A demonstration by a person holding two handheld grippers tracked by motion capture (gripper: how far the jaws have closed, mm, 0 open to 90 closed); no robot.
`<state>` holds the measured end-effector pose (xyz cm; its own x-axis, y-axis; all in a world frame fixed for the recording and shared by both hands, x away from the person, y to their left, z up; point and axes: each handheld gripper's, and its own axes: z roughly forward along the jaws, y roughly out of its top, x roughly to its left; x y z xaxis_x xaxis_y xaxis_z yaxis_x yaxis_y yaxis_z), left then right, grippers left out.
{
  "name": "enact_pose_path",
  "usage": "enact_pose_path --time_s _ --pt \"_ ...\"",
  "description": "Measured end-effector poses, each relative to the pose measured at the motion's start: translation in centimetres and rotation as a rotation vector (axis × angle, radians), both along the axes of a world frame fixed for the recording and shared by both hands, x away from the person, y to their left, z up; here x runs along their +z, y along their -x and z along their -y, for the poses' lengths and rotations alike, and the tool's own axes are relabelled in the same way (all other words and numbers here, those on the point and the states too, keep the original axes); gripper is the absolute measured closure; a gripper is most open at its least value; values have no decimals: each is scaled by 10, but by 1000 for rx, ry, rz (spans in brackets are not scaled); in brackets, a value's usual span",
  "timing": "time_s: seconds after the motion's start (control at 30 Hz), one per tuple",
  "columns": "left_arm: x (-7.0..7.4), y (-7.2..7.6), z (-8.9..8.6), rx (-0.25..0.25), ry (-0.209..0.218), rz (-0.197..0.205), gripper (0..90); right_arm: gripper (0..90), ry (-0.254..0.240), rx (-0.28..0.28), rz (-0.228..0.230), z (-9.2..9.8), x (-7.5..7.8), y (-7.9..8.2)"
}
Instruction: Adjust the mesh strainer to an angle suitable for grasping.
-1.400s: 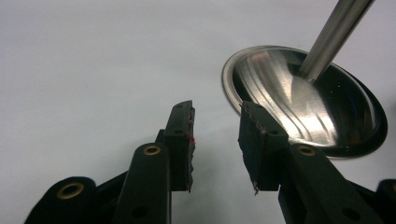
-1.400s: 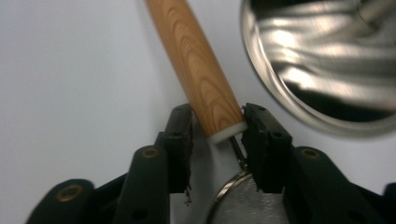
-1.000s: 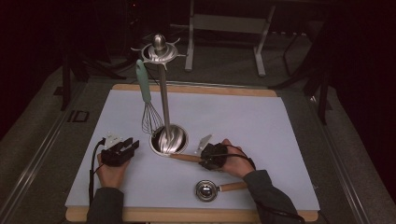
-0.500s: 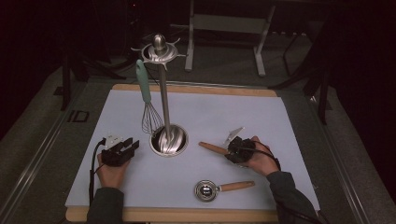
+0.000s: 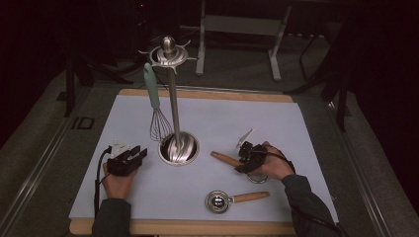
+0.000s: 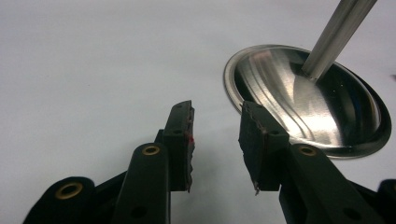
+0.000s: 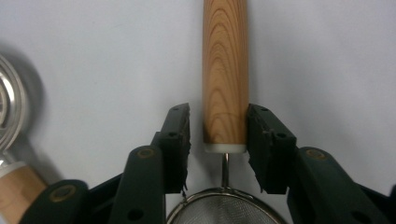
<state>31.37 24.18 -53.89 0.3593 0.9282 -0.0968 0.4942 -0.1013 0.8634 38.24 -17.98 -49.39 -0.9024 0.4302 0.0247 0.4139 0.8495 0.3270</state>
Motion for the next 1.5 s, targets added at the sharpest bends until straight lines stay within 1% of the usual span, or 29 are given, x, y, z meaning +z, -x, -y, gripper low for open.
enact_pose_path --time_s 0.07,0.13,0.27,0.3,0.33,0.37,0.5,0.57,0.6,0.63,0.73,0.87,0.97,1.13,1.33,1.5 --pt "0 0 0 0 0 0 650 630 -3 14 -15 -1 1 1" --pt "0 0 0 1 -2 0 650 632 2 21 -15 -2 1 1" --pt "0 0 0 1 -4 1 650 646 31 -4 -42 -5 -1 -2" --pt "0 0 0 1 -4 1 650 646 31 -4 -42 -5 -1 -2" --pt "0 0 0 1 -2 1 650 646 34 -6 -56 -6 -2 -4" --pt "0 0 0 1 -1 0 650 672 54 -16 -73 -8 -5 -6" --pt "0 0 0 0 -1 0 650 698 70 -21 -68 -11 -4 -8" --pt "0 0 0 0 -1 0 650 705 73 -15 -73 -13 -3 -7" --pt "0 0 0 0 -1 1 650 705 72 -7 -70 -14 -3 -6" --pt "0 0 0 0 -1 1 650 706 68 -9 -66 -15 -2 -5" --pt "0 0 0 0 -2 1 650 707 36 -11 -50 -15 0 -4" --pt "0 0 0 0 -2 1 650 707 6 -24 -28 -15 5 -3" --pt "0 0 0 0 -3 1 650 707 -24 -33 13 -15 9 -2" --pt "0 0 1 0 -3 2 650 707 -87 -61 54 -13 14 2" --pt "0 0 1 1 -3 1 650 708 -138 -88 77 -10 15 5" --pt "0 0 1 -1 -7 2 650 708 -204 -113 95 -10 19 8"
